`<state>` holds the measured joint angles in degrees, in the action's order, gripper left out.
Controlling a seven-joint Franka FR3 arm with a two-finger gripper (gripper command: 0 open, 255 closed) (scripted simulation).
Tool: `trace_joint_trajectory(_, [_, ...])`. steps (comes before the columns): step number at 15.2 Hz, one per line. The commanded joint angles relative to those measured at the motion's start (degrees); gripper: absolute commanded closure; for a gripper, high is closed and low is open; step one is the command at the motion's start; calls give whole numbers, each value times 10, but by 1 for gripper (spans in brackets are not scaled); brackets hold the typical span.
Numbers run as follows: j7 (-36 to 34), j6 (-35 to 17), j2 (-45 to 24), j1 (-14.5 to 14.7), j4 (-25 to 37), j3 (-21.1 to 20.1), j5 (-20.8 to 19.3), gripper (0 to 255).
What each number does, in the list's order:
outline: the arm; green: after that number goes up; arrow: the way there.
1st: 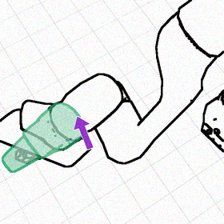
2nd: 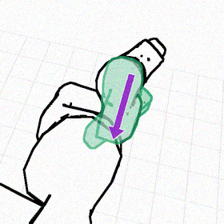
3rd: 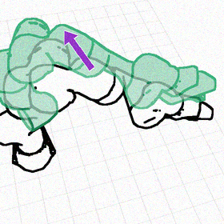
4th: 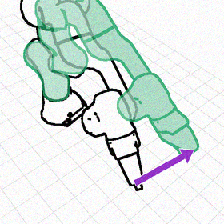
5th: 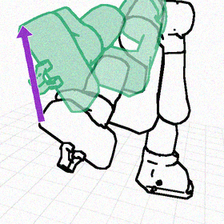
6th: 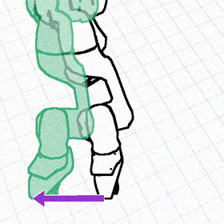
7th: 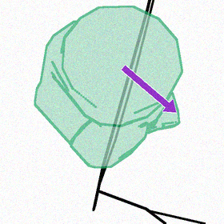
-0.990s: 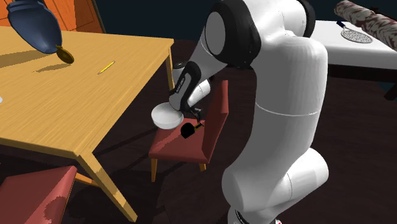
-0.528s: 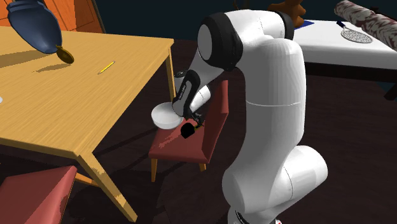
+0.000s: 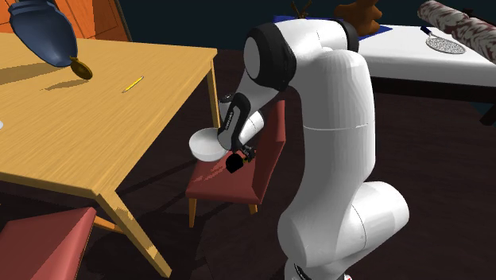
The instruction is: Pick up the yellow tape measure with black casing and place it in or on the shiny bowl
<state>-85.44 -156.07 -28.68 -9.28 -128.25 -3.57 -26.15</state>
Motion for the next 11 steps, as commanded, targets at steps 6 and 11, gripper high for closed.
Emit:
trace_joint_trajectory(6, [0,0,0,0,0,0,0,255])
trace_joint_trajectory(11, [0,0,0,0,0,0,0,255])
